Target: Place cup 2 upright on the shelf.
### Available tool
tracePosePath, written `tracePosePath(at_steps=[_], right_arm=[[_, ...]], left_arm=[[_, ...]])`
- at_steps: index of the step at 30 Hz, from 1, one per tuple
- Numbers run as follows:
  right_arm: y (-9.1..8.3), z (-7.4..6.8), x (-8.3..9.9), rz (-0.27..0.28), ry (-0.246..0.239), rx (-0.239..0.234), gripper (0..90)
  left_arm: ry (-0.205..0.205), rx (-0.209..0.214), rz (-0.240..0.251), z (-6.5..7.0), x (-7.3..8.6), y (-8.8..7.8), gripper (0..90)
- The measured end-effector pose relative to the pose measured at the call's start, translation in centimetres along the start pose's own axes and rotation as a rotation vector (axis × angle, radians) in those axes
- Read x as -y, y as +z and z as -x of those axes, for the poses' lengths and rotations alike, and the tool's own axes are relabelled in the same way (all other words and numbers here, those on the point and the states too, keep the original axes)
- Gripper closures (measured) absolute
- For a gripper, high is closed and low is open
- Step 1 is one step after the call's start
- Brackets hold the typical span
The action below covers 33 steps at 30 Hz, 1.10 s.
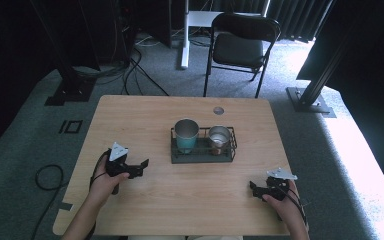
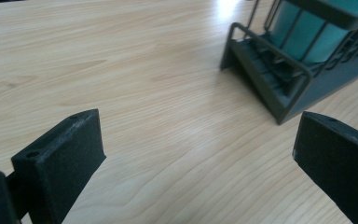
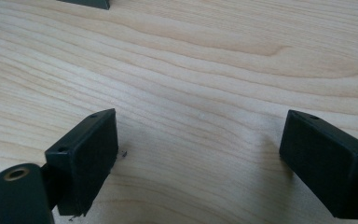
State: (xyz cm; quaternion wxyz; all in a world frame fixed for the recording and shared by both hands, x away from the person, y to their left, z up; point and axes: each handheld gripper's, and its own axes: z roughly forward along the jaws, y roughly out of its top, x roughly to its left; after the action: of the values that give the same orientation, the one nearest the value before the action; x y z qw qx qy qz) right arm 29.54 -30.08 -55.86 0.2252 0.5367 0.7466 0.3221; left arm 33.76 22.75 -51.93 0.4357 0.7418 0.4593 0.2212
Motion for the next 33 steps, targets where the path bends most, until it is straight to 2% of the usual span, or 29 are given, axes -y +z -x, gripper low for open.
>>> tracePosePath(at_steps=[2, 4, 7, 17, 19, 27, 33], right_arm=[[0.0, 0.0, 0.0, 0.0, 0.0, 0.0, 11.0], [0.0, 0.0, 0.0, 0.0, 0.0, 0.0, 11.0], [0.0, 0.0, 0.0, 0.0, 0.0, 0.0, 11.0], [0.0, 0.0, 0.0, 0.001, -0.001, 0.0, 11.0], [0.0, 0.0, 0.0, 0.0, -0.003, 0.0, 11.0], [0.0, 0.0, 0.0, 0.001, -0.003, 0.0, 11.0], [0.0, 0.0, 0.0, 0.001, -0.003, 0.0, 11.0]], left_arm=[[-0.017, -0.013, -0.002, -0.3, 0.3, -0.4, 2.5], [-0.008, -0.027, -0.008, -0.6, 0.6, -0.8, 2.5], [-0.02, -0.042, -0.019, -1.2, 1.2, -1.4, 2.5], [-0.022, -0.115, -0.089, -2.0, 2.4, -2.8, 2.5], [-0.033, -0.113, -0.097, -2.1, 2.7, -2.9, 2.5], [-0.078, -0.151, -0.121, -3.0, 4.2, -3.6, 2.5], [-0.101, -0.211, -0.137, -3.8, 5.2, -4.2, 2.5]])
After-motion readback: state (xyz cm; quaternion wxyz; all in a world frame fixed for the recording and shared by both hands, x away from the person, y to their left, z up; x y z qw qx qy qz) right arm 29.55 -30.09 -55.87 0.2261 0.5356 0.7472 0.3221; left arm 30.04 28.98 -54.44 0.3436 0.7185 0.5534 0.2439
